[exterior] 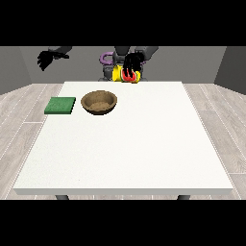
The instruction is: Pick the cup and pour the ball into the bowl, then pick the bowl and place it on the pad
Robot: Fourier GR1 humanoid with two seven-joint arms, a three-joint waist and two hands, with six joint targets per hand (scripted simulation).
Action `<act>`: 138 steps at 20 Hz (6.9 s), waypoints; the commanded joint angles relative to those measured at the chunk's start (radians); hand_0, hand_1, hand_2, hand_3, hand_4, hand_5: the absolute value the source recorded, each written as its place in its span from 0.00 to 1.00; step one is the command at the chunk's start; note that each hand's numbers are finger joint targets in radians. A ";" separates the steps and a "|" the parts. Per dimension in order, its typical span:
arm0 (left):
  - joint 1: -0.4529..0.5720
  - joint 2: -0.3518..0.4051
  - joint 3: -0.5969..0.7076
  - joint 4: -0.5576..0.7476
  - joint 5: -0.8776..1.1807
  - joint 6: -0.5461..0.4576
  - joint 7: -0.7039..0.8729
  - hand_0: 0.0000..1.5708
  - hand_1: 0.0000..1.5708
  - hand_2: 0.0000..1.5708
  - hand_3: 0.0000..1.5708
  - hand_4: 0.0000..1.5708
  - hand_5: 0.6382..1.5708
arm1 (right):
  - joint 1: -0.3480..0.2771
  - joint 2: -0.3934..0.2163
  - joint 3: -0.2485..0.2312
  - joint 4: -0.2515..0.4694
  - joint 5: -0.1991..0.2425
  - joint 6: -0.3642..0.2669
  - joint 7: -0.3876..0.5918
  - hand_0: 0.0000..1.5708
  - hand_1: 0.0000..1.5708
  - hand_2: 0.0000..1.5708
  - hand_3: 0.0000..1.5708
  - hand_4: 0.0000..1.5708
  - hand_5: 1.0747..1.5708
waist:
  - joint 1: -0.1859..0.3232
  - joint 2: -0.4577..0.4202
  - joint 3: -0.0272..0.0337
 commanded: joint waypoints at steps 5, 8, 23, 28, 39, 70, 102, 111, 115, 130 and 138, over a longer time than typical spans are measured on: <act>-0.092 -0.079 -0.264 0.065 -0.301 -0.210 0.059 0.98 0.98 1.00 1.00 1.00 0.52 | -0.026 0.003 -0.002 0.051 0.004 -0.003 -0.006 0.00 0.00 0.00 0.00 0.00 1.00 | 0.005 -0.018 0.0008; -0.108 -0.098 -0.329 0.094 -0.396 -0.258 0.100 0.97 0.97 1.00 1.00 0.96 0.64 | -0.025 0.013 0.001 0.052 0.000 0.015 -0.034 0.00 0.00 0.00 0.00 0.00 1.00 | -0.010 0.002 -0.0005; -0.028 -0.104 0.018 -0.071 -0.156 -0.143 0.116 0.83 0.83 1.00 1.00 1.00 0.46 | 0.002 0.021 -0.029 0.052 -0.030 -0.036 0.041 0.00 0.00 0.00 0.00 0.00 0.99 | 0.106 -0.017 -0.0114; 0.116 -0.160 0.237 -0.187 0.139 0.023 0.034 0.65 0.65 0.80 0.60 0.89 0.71 | 0.002 0.025 -0.041 0.037 -0.030 -0.082 0.066 0.00 0.00 0.00 0.00 0.14 0.99 | 0.178 0.004 -0.0163; 0.406 -0.173 0.305 -0.510 0.976 -0.023 -0.386 0.00 0.00 0.00 0.00 0.00 0.99 | -0.146 0.189 0.029 -0.030 0.032 -0.282 0.063 0.00 0.00 0.00 0.00 0.13 1.00 | 0.198 0.203 -0.0121; 0.497 -0.057 0.418 -0.741 1.099 -0.350 -0.485 0.00 0.00 0.00 0.00 0.05 1.00 | -0.282 0.217 -0.028 0.557 0.064 -0.560 -0.140 0.92 0.92 1.00 0.00 0.30 0.88 | 0.324 0.322 -0.0027; 0.575 0.079 0.631 -0.496 1.221 -0.455 -0.583 0.00 0.00 0.00 0.00 0.74 0.88 | -0.372 -0.065 0.146 0.314 0.312 -0.628 0.454 1.00 1.00 1.00 0.14 0.56 1.00 | 0.163 0.098 -0.0026; 0.548 0.397 0.914 -0.437 1.470 -0.726 -0.660 0.00 0.00 0.00 0.00 0.82 1.00 | -0.328 -0.222 -0.009 0.374 0.211 -0.550 0.259 1.00 1.00 1.00 0.00 0.55 1.00 | 0.226 0.249 -0.0023; 0.542 0.477 0.967 -0.304 1.486 -0.802 -0.733 0.00 0.00 0.00 0.00 0.79 1.00 | -0.370 -0.165 0.030 0.334 0.243 -0.617 0.307 1.00 1.00 1.00 0.00 0.50 0.99 | 0.215 0.277 -0.0034; 0.523 0.530 0.985 -0.291 1.519 -0.830 -0.718 0.00 0.00 0.00 0.00 0.75 0.98 | -0.402 -0.227 -0.045 0.488 0.204 -0.592 0.238 0.00 0.00 0.27 0.41 0.00 0.78 | 0.215 0.324 -0.0022; 0.543 0.283 0.762 -0.518 1.437 -0.675 -0.501 0.00 0.00 0.00 0.00 0.57 0.99 | -0.470 -0.297 0.006 0.528 0.245 -0.524 0.413 0.00 0.00 0.00 0.00 0.00 0.57 | 0.237 0.065 -0.0015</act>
